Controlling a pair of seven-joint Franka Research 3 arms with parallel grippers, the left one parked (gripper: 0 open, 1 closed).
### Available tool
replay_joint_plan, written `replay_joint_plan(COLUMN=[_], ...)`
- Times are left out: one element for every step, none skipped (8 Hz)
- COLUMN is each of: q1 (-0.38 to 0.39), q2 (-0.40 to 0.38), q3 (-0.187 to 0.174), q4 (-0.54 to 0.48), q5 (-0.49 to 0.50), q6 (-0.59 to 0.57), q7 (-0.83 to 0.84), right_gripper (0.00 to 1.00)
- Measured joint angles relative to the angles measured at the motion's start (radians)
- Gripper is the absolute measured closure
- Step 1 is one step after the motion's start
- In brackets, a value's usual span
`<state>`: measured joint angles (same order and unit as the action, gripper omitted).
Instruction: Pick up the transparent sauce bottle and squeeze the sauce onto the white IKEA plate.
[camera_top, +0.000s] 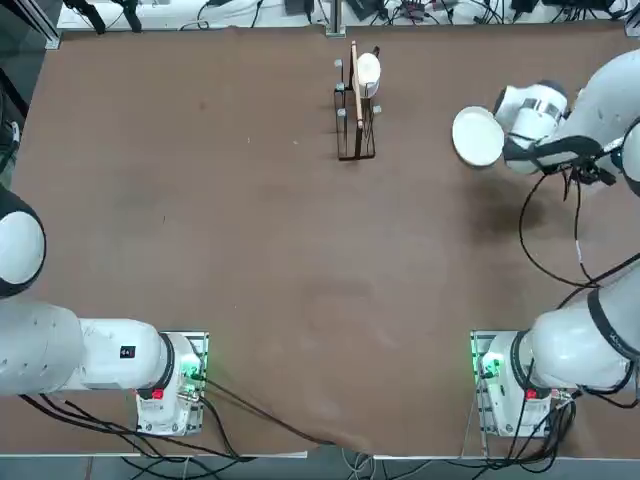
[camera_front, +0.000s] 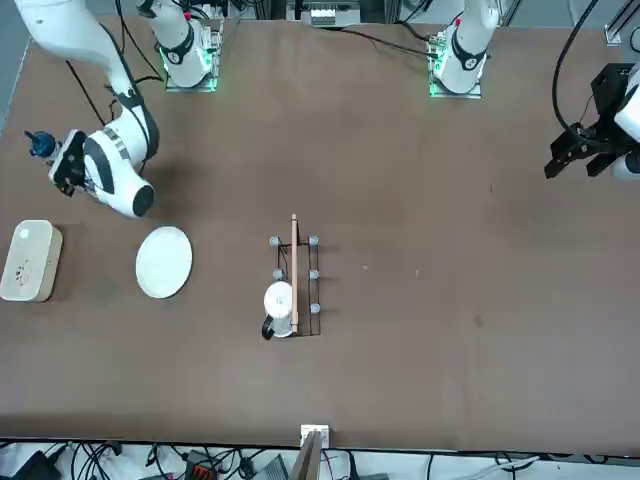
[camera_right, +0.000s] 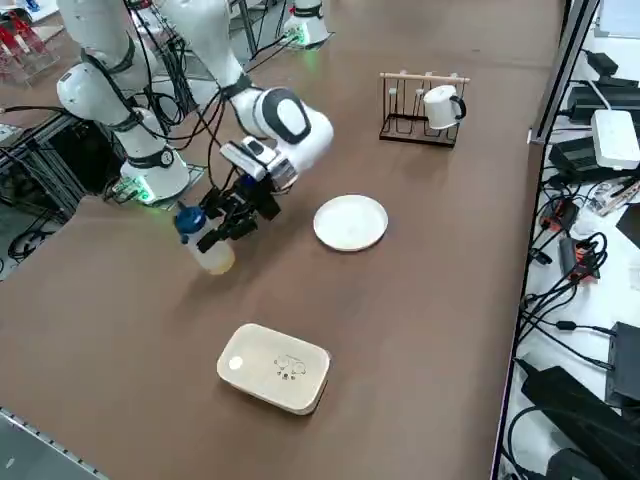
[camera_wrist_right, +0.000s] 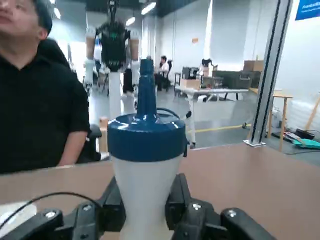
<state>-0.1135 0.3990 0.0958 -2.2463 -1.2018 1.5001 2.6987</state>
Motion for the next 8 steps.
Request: replay_joint_plan(q1=[-0.011,-0.023,-0.036,-0.046,-0.052,-0.055,-0.055,-0.055], q2=[0.028,0.059,0.088,0.115,0.137,0.156,0.172,0.185], q3=[-0.001,-0.001,-0.002,-0.002,-0.002,-0.002,-0.003,-0.003], q4=[-0.009,-0.009,-0.009,-0.009,-0.01,-0.011,-0.013,-0.013], q5=[-0.027,-0.05,-0.067,-0.077,-0.078,-0.079,-0.079,-0.079], q6=[-0.01,-0.016,-0.019,-0.024,-0.029,-0.032,-0.033,-0.033], q7=[0.027,0.038,0.044,0.048,0.056,0.063,0.073,0.078], right_gripper=[0.6,0.6,0.6,0.6,0.6,0.6,0.6,0.6])
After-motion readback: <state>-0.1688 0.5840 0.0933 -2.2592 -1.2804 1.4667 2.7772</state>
